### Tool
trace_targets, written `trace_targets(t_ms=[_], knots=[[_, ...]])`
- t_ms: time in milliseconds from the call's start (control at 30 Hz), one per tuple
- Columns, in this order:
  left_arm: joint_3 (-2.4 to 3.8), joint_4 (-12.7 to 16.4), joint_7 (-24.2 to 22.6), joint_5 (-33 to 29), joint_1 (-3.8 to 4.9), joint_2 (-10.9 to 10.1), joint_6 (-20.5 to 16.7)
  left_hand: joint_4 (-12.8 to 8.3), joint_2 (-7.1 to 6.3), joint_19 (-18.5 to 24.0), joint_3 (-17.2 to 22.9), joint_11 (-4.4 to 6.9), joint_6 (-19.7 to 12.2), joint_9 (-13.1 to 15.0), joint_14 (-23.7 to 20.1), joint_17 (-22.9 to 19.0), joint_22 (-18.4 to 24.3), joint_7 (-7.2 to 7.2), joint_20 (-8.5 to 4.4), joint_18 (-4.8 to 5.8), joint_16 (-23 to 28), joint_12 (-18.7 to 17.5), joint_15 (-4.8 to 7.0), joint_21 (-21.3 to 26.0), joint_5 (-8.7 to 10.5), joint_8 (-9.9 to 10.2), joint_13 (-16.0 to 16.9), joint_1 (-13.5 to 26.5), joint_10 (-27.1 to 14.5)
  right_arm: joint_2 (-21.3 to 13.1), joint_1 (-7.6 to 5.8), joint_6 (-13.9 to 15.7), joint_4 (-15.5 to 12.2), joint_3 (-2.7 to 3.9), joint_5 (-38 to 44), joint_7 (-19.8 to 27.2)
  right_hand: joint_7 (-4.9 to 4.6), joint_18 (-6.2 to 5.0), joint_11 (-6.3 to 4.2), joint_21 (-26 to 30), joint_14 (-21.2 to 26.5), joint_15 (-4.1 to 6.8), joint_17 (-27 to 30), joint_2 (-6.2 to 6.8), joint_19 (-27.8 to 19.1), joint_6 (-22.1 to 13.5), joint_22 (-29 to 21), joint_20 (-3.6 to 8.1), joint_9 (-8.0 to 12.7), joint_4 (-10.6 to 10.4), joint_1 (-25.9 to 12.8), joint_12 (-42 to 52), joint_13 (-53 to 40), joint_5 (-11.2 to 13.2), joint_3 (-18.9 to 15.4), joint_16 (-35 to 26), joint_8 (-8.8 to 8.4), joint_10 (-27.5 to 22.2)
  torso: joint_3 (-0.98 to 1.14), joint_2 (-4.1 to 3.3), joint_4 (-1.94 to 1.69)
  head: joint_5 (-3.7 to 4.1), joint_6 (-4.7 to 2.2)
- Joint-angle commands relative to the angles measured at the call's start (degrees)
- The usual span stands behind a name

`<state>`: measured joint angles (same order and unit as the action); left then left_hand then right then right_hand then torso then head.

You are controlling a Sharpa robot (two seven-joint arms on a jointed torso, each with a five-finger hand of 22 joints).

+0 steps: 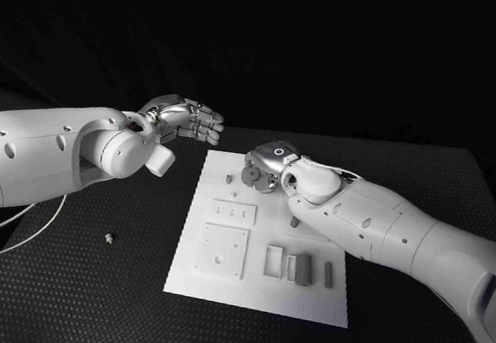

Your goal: Assemble the parts on the task board

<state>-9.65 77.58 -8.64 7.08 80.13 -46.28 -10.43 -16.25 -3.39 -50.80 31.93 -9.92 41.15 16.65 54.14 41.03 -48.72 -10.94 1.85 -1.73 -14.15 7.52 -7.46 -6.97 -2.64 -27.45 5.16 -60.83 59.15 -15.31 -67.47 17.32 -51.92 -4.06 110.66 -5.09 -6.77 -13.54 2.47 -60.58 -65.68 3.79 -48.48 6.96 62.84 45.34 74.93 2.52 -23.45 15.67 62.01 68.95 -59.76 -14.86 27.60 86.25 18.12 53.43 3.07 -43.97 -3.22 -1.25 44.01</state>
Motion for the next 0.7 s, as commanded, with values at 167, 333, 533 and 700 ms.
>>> trace_targets(t_ms=[167, 333, 533, 700], knots=[[0.07, 0.14, -0.30, 0.10, 0.07, 0.06, 0.05, 0.10, -0.33, -0.37, -0.27, -0.02, -0.30, 0.09, 0.32, 0.05, -0.09, -1.34, 0.17, -1.16, 0.37, -0.41, -0.27, 0.35, -0.21, 0.29, -0.07, 0.40, 0.25, -0.09, 0.03, -0.10, -0.04, -0.02, -0.70, 0.83, -2.01, -1.46, -0.02, 0.27, 0.36, -0.17, -0.05, 0.96, 0.20, 1.35, 0.65, -0.40, 0.19, -0.58, -0.13, 0.35, 0.26, 0.02, 0.09, -0.27, -0.47, -0.47, 0.04, -0.01, 0.02, -0.03, 0.02], [0.07, 0.09, -0.29, 0.10, 0.07, 0.11, 0.03, 0.10, -0.34, -0.38, -0.26, -0.02, -0.30, 0.09, 0.32, 0.06, -0.09, -1.34, 0.17, -1.17, 0.38, -0.42, -0.27, 0.35, -0.21, 0.30, -0.07, 0.39, 0.25, -0.02, 0.03, -0.22, -0.05, -0.02, -0.71, 0.79, -2.01, -1.46, -0.01, 0.31, 0.40, -0.17, -0.06, 1.14, 0.19, 1.24, 0.65, -0.42, 0.23, -0.72, -0.22, 0.38, 0.35, 0.04, 0.12, -0.29, -0.54, -0.54, 0.03, 0.00, 0.00, 0.03, 0.03], [0.07, 0.09, -0.32, 0.10, 0.07, 0.07, 0.02, 0.09, -0.34, -0.38, -0.26, -0.02, -0.31, 0.10, 0.32, 0.06, -0.10, -1.34, 0.17, -1.17, 0.39, -0.42, -0.27, 0.36, -0.21, 0.30, -0.07, 0.39, 0.26, -0.22, 0.03, 0.22, -0.01, -0.02, -0.74, 0.65, -2.02, -1.46, -0.02, 0.35, 0.44, -0.17, -0.07, 1.20, 0.18, 1.21, 0.65, -0.43, 0.25, -0.90, -0.28, 0.42, 0.44, 0.03, 0.21, -0.32, -0.57, -0.61, 0.02, 0.01, -0.01, 0.07, 0.03], [0.07, 0.07, -0.30, 0.10, 0.07, 0.07, 0.05, 0.09, -0.33, -0.38, -0.26, -0.02, -0.31, 0.10, 0.32, 0.07, -0.10, -1.34, 0.17, -1.17, 0.39, -0.43, -0.27, 0.37, -0.21, 0.31, -0.07, 0.38, 0.26, -0.37, 0.03, 0.99, -0.08, -0.02, -0.78, 0.51, -2.08, -1.46, 0.03, 0.36, 0.44, -0.19, -0.10, 1.03, 0.21, 1.40, 0.66, -0.42, 0.23, -1.11, -0.27, 0.50, 0.53, 0.03, 0.35, -0.31, -0.47, -0.65, 0.01, 0.00, -0.02, 0.05, 0.07]])
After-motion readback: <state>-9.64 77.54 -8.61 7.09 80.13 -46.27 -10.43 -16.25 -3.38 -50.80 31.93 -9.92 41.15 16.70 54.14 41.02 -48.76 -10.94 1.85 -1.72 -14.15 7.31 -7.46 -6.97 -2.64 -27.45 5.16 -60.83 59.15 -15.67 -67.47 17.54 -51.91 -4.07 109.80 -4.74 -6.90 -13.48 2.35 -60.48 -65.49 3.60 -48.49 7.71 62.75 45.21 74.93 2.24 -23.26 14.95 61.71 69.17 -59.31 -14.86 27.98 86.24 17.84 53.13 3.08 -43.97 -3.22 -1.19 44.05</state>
